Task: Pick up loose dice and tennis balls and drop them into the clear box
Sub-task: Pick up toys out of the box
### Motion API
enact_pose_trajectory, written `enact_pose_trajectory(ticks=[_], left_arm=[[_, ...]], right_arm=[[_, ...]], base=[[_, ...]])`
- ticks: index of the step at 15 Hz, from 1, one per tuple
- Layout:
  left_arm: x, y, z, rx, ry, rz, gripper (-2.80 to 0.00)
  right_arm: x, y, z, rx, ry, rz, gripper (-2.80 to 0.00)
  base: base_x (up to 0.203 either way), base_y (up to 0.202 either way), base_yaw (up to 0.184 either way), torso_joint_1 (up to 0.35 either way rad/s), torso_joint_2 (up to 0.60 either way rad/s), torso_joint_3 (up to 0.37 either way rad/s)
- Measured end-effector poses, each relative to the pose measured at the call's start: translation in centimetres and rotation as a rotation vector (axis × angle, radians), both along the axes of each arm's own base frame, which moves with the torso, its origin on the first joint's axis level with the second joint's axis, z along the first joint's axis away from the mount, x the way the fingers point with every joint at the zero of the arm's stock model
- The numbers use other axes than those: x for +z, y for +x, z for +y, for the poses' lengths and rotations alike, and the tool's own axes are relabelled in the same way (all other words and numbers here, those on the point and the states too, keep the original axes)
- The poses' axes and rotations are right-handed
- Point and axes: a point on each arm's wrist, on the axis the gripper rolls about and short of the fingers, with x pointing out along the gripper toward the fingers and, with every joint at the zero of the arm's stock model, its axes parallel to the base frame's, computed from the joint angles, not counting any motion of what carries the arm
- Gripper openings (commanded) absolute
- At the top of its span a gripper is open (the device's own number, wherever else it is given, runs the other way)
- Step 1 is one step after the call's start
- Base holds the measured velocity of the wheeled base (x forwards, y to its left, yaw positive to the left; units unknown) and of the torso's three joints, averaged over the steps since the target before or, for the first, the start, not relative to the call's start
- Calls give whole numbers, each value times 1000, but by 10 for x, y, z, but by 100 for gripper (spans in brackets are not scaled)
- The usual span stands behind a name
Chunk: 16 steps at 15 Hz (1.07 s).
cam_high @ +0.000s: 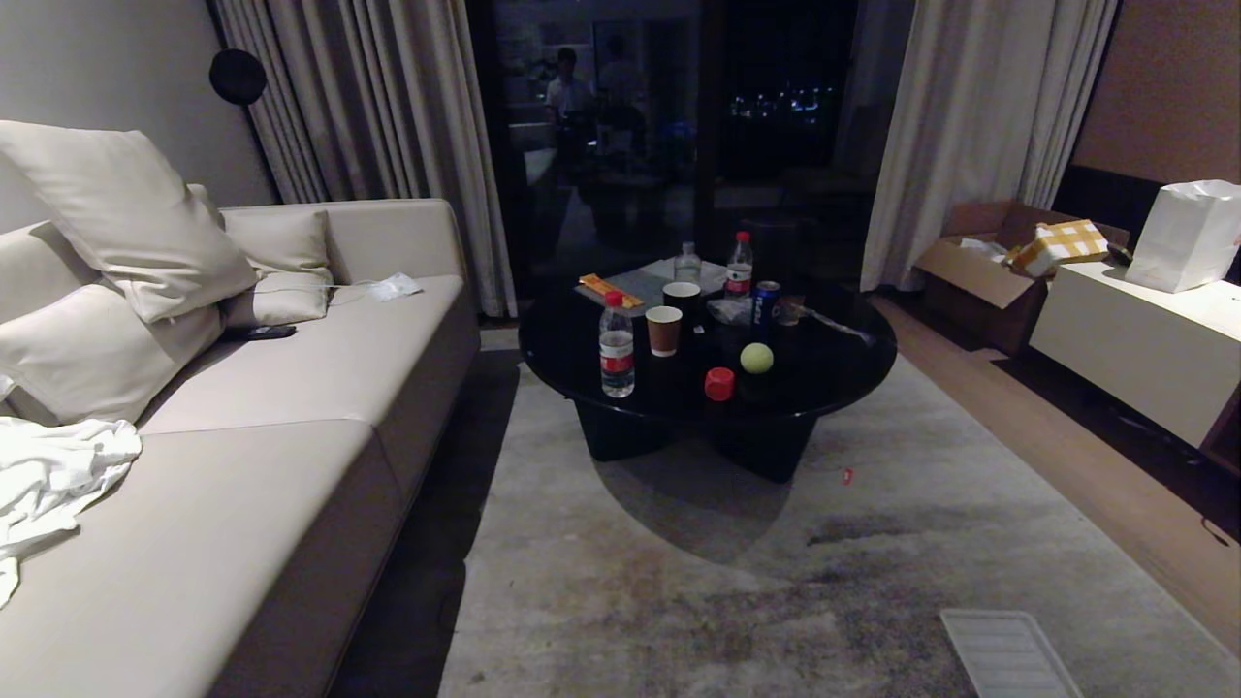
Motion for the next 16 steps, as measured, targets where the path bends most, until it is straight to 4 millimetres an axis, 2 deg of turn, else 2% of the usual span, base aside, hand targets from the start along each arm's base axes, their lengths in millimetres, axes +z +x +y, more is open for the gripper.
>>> enact_pose_trajectory(ticks=[16], left_arm=[[0, 0, 0, 0, 5, 0, -280]], right_arm=[[0, 0, 0, -1, 0, 0, -280]], base=[[184, 0, -1, 3, 3, 2]])
